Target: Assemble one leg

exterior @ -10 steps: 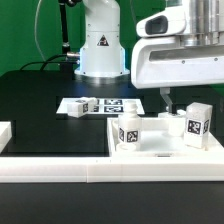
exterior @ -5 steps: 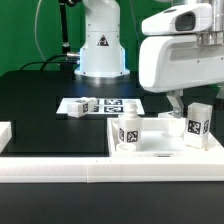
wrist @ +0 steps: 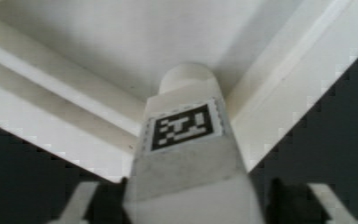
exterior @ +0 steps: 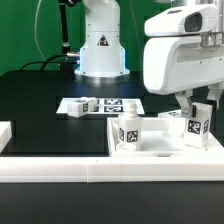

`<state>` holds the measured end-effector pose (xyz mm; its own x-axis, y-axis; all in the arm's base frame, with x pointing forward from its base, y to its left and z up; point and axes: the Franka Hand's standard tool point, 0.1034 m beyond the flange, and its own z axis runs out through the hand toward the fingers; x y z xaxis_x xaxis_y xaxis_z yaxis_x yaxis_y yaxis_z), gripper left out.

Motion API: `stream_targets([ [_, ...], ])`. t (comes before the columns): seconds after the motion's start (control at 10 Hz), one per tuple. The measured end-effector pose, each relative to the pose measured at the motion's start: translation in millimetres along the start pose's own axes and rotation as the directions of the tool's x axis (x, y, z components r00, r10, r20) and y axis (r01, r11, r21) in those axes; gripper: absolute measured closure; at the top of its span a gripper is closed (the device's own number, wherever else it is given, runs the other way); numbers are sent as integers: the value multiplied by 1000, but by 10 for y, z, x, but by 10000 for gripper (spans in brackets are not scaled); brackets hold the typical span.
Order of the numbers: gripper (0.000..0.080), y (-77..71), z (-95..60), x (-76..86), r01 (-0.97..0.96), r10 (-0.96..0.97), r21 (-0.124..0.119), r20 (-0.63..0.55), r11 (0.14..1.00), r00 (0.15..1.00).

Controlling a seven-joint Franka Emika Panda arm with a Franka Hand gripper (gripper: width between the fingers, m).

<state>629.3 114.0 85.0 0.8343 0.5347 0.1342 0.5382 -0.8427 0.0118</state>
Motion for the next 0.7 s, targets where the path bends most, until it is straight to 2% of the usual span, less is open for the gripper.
stream_targets([
  [0.1, 514, 0, 0, 0, 0, 0, 0, 0, 1000, 1000],
  [0.3, 514, 6, -1, 0, -154, 154, 3, -2, 988, 988],
  [0.4, 514, 11, 2, -9, -292, 292, 6, -5, 957, 957],
  [0.5, 514, 17, 4, -17, -400, 400, 6, -8, 916, 916],
  [0.7, 514, 33, 9, -28, -637, 637, 14, -16, 771, 771],
])
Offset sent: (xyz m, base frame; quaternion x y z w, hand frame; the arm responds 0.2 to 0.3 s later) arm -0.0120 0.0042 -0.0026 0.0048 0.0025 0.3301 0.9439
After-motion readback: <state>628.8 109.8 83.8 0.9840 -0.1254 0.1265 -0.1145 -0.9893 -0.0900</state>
